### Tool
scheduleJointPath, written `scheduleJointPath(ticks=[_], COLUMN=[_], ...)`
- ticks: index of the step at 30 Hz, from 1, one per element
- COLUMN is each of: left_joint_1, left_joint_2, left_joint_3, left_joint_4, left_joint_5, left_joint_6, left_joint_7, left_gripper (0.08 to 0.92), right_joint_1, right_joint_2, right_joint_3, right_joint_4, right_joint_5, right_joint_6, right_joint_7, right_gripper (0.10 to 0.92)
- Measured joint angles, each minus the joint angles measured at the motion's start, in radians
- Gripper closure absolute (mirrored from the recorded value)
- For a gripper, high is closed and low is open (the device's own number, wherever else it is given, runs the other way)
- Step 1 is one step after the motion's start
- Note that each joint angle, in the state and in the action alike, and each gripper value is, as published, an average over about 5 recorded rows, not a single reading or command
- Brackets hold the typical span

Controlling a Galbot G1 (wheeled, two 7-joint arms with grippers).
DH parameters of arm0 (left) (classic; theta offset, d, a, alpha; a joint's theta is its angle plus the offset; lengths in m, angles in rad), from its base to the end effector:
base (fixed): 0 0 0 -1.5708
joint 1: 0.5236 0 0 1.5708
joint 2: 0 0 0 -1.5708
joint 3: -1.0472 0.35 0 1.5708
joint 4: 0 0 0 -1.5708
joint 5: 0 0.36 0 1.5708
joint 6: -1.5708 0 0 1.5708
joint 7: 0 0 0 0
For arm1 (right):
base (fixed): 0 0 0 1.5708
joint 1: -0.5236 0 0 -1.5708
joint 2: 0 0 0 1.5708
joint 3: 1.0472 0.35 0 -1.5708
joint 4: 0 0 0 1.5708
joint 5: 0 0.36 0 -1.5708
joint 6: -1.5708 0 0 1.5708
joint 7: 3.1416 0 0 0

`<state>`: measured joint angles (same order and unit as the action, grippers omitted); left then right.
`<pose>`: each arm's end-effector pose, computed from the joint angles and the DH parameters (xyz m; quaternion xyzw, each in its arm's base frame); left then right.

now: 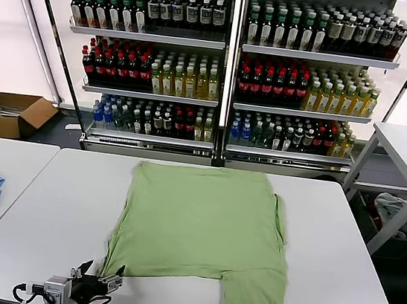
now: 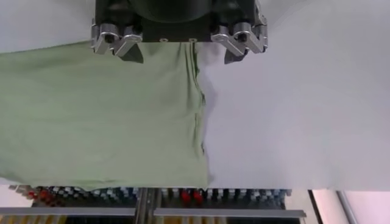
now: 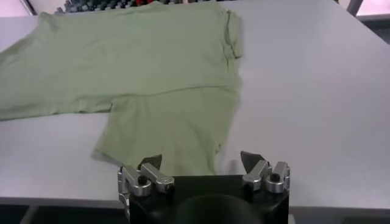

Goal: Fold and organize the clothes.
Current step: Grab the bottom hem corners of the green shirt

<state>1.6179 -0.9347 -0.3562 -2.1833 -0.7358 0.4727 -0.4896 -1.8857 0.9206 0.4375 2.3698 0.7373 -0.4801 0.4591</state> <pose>0.1665 0.0455 -0.2783 -0.0196 -0.9453 0.0060 0.3257 0.1031 -0.0385 -0.2437 0.0541 -0.9304 -0.0239 0.3616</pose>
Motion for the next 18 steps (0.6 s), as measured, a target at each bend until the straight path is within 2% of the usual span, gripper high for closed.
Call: scheduleJointPath(ticks=[6, 18], left_joint_1=[-0.001, 0.012], left_joint_2=[-0.005, -0.009], left_joint_3=[0.005, 0.020], left_joint_4=[0.017, 0.031], left_joint_5=[-0.001, -0.008], left_joint_6=[-0.013, -0.035], left_joint_7=[0.002, 0.024], left_gripper=[0.310, 0.656], right_joint_1=[0.013, 0.025], right_joint_2=[0.005, 0.011], right_joint_3=[-0.016, -0.035], right_joint_4=[-0.012, -0.025], right_joint_5=[-0.008, -0.020], right_joint_6=[0.005, 0.021], right_joint_7=[0.000, -0.002], right_gripper=[0.350, 0.697])
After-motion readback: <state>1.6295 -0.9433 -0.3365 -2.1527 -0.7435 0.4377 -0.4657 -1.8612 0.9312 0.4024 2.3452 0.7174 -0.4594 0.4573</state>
